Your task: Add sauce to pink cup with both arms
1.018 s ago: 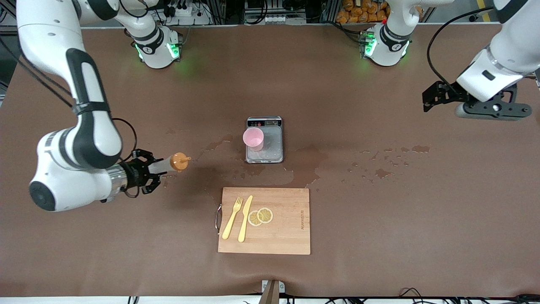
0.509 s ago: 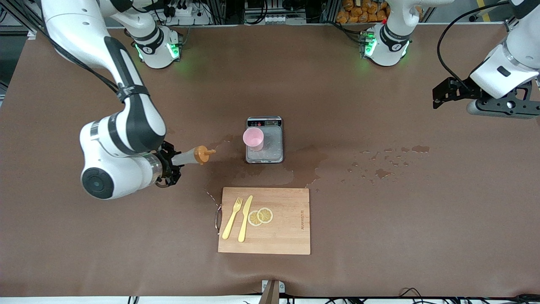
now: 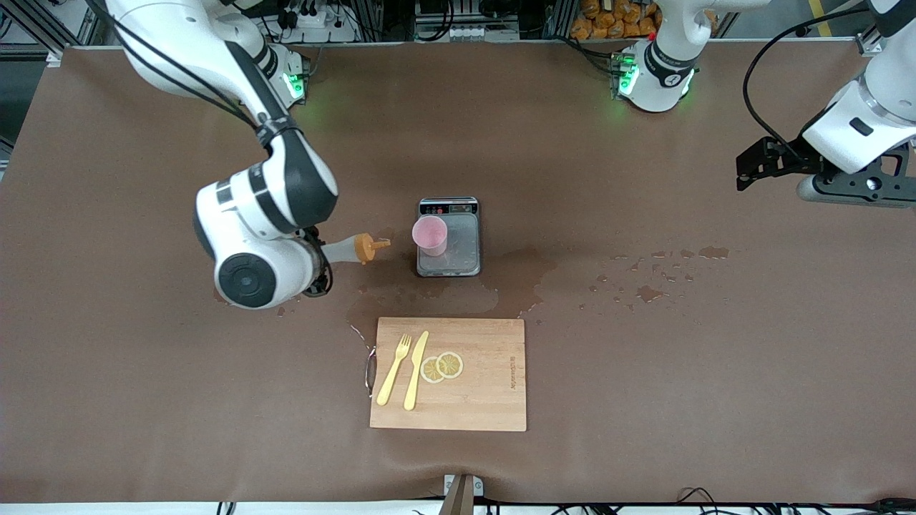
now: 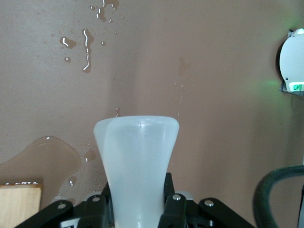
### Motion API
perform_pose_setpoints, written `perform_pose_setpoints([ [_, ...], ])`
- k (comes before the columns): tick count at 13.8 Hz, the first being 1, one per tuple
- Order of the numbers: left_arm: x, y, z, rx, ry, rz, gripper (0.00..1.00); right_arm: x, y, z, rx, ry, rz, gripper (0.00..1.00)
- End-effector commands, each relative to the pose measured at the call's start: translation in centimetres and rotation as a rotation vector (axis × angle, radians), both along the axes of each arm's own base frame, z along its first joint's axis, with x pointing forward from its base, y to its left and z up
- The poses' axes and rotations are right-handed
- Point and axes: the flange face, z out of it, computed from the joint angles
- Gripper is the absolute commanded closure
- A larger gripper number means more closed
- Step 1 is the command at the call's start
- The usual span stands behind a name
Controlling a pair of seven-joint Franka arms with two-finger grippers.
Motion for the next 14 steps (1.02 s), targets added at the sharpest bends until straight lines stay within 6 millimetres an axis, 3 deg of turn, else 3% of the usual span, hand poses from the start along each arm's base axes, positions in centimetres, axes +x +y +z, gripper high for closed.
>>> perform_pose_setpoints([
  [1,0.3,-0.4,1.1,-0.022,-0.01,0.01,0.0,-3.1,3.6,0.2,-0.121,-0.035,0.024,0.64],
  [3,0.3,-0.5,1.1,-0.021,-0.006,0.009,0.0,-4.3,4.8,-0.9,-0.154,-0.025,0.048,0.64],
  [6,0.5,-0.2,0.6,-0.02,0.003,0.012,0.0,-5.0,5.8,-1.0,-0.195,-0.044,0.034,0.65],
  [14,0.4,-1.1,0.6,-0.02,0.006,-0.007,0.0,-5.3,4.9,0.9,-0.384,-0.068,0.002,0.65],
])
